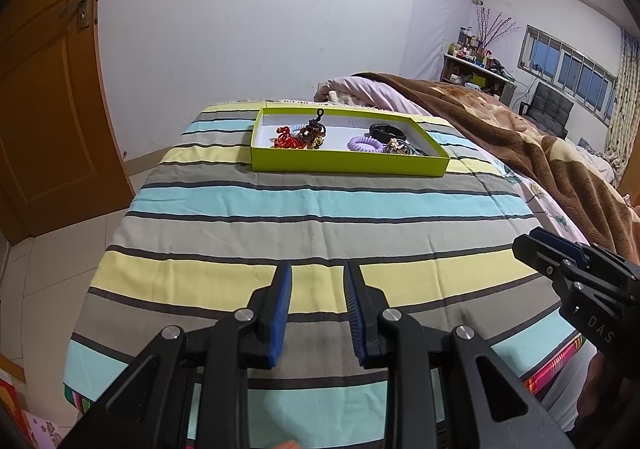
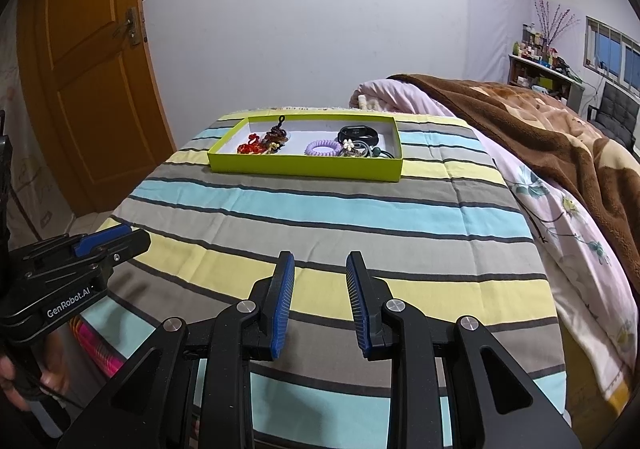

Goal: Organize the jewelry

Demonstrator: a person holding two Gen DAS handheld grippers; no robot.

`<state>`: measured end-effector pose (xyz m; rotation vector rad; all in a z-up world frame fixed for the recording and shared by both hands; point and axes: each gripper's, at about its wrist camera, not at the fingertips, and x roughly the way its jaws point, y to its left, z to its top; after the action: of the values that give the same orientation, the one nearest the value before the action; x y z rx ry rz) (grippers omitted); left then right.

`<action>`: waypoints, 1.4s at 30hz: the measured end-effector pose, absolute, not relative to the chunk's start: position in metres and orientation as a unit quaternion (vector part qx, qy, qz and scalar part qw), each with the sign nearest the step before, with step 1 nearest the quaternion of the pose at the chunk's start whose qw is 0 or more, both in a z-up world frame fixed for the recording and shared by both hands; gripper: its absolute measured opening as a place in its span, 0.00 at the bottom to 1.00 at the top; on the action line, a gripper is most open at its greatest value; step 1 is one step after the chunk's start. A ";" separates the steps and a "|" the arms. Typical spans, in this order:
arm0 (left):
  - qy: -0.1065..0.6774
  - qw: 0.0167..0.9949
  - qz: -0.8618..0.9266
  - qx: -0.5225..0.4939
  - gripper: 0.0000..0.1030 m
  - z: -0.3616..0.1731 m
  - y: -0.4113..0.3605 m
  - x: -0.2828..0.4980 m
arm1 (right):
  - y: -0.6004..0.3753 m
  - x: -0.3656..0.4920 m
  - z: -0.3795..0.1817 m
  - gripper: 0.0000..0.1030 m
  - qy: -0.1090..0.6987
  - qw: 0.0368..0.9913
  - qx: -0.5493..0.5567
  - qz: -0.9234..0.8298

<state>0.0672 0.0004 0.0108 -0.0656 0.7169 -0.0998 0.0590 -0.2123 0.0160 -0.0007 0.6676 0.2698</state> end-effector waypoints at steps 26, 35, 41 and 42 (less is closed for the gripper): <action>0.349 0.936 -0.034 -0.016 0.27 0.009 -0.005 0.067 | -0.211 0.060 0.016 0.27 0.327 0.936 -0.001 0.132; 0.341 0.940 -0.022 -0.004 0.27 0.009 -0.010 0.065 | -0.211 0.060 0.016 0.27 0.328 0.936 -0.002 0.132; 0.337 0.941 -0.022 -0.007 0.27 0.011 -0.008 0.065 | -0.211 0.060 0.016 0.27 0.327 0.936 -0.002 0.132; 0.337 0.941 -0.023 -0.008 0.27 0.011 -0.008 0.065 | -0.211 0.060 0.016 0.27 0.328 0.936 -0.002 0.132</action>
<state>0.0646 -0.0080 0.0106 -0.0156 0.6881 -0.0477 0.0602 -0.2112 0.0160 -0.0035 0.6696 0.2694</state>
